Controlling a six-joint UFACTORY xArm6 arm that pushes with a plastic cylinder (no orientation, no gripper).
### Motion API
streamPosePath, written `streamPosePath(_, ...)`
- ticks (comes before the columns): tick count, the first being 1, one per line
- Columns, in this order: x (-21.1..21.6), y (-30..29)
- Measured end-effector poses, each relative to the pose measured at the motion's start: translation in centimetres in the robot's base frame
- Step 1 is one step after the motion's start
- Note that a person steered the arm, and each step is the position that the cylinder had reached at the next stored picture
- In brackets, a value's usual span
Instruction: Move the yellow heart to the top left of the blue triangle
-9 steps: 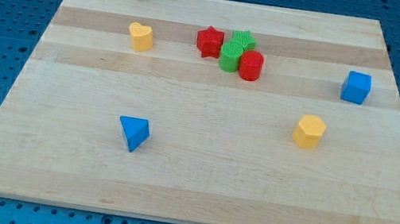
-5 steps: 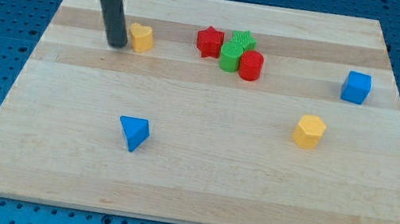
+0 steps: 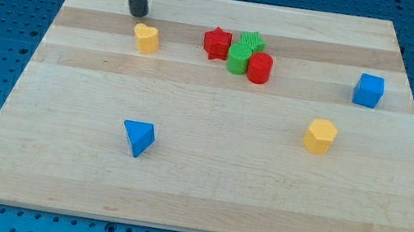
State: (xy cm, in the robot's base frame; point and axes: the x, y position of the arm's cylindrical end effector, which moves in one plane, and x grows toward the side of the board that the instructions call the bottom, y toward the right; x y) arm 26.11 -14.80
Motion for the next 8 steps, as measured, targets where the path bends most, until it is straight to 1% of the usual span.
streamPosePath(1,2.5,1.6)
streamPosePath(2,3.0,1.6)
streamPosePath(3,5.7,1.6)
streamPosePath(4,15.6,1.7)
streamPosePath(5,23.2,2.2)
streamPosePath(6,22.5,2.5)
streamPosePath(8,11.0,5.7)
